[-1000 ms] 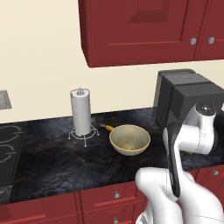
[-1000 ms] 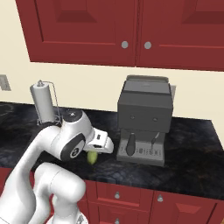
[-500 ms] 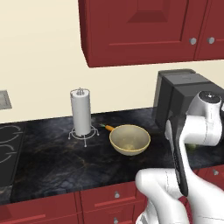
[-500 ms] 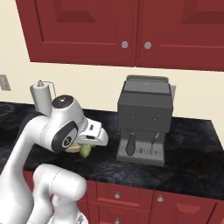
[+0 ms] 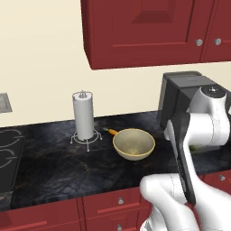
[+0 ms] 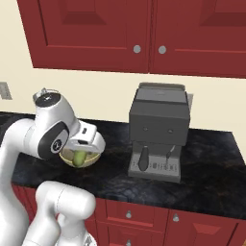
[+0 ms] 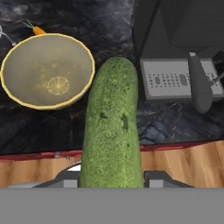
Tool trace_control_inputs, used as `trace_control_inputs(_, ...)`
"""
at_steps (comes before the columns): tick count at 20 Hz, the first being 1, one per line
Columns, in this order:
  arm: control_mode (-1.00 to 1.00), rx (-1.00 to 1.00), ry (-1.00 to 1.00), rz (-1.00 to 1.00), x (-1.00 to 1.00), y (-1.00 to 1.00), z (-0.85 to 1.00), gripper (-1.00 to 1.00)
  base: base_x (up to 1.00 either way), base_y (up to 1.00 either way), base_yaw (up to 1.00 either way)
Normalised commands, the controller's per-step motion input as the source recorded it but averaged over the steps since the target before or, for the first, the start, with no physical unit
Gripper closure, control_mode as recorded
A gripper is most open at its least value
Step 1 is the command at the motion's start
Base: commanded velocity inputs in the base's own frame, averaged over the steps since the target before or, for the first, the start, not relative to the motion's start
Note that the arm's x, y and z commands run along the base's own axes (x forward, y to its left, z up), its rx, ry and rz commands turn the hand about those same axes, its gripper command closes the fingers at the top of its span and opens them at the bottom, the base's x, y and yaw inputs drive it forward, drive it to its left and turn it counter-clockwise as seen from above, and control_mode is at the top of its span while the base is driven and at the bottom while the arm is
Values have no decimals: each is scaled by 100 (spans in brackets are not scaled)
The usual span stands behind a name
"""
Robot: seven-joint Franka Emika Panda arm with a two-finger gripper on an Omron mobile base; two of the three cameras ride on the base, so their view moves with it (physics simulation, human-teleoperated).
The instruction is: Place the two vegetables and bowl onto the tray for setting up a vegetable dip station.
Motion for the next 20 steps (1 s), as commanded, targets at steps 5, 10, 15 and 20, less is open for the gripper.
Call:
trace_control_inputs(5, -100, 0, 0, 0, -3, 46, 11, 100, 0, 0, 0)
trace_control_inputs(10, 100, 0, 0, 0, -2, 9, 0, 100, -35, 40, 0)
trace_control_inputs(15, 100, 0, 0, 0, 0, 0, 0, 100, -65, 86, 0)
trace_control_inputs(20, 100, 0, 0, 0, 0, 0, 0, 100, -24, 100, 0)
